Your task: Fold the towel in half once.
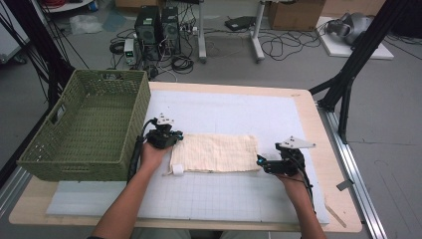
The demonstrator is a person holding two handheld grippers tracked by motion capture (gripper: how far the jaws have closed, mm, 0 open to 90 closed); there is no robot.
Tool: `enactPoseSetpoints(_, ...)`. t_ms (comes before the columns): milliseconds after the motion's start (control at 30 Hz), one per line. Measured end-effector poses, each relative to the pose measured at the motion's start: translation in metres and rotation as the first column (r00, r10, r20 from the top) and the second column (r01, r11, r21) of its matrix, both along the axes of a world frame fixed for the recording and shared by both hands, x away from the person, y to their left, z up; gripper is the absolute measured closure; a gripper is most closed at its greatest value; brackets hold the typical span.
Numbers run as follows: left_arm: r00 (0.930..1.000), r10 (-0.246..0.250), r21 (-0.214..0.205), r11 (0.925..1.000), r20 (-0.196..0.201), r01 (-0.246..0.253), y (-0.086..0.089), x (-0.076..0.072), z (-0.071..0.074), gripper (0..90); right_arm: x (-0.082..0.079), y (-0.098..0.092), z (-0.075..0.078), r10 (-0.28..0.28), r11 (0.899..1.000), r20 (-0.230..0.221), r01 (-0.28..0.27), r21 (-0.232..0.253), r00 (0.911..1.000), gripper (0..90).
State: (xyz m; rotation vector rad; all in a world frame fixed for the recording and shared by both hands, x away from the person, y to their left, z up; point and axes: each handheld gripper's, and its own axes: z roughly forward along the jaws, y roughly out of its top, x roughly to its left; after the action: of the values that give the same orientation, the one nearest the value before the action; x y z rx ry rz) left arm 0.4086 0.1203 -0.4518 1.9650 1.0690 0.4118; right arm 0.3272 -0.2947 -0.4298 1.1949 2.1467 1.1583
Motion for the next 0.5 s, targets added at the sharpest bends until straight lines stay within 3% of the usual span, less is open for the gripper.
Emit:
enactPoseSetpoints(167,0.9998,0.002,0.020,0.9998,0.020,-0.003,-0.002,-0.002,0.000,84.7,0.030,0.007,0.003,0.004,1.000,-0.041,-0.005,-0.025,0.9991,11.7)
enactPoseSetpoints(267,0.9999,0.006,0.009,0.9999,0.013,-0.006,-0.001,-0.002,0.000,84.7,0.050,0.014,0.005,0.013,0.999,-0.065,-0.015,-0.034,0.9978,12.2)
enactPoseSetpoints(400,0.9999,0.013,-0.008,0.9999,0.009,-0.013,0.000,-0.002,-0.001,84.8,0.071,0.020,0.008,0.034,0.997,-0.069,-0.039,-0.072,0.9971,36.2)
enactPoseSetpoints(500,0.9999,0.015,-0.016,0.9998,0.004,-0.015,0.000,-0.001,-0.001,84.7,0.081,0.024,0.007,0.056,0.996,-0.076,-0.061,-0.066,0.9955,51.8)
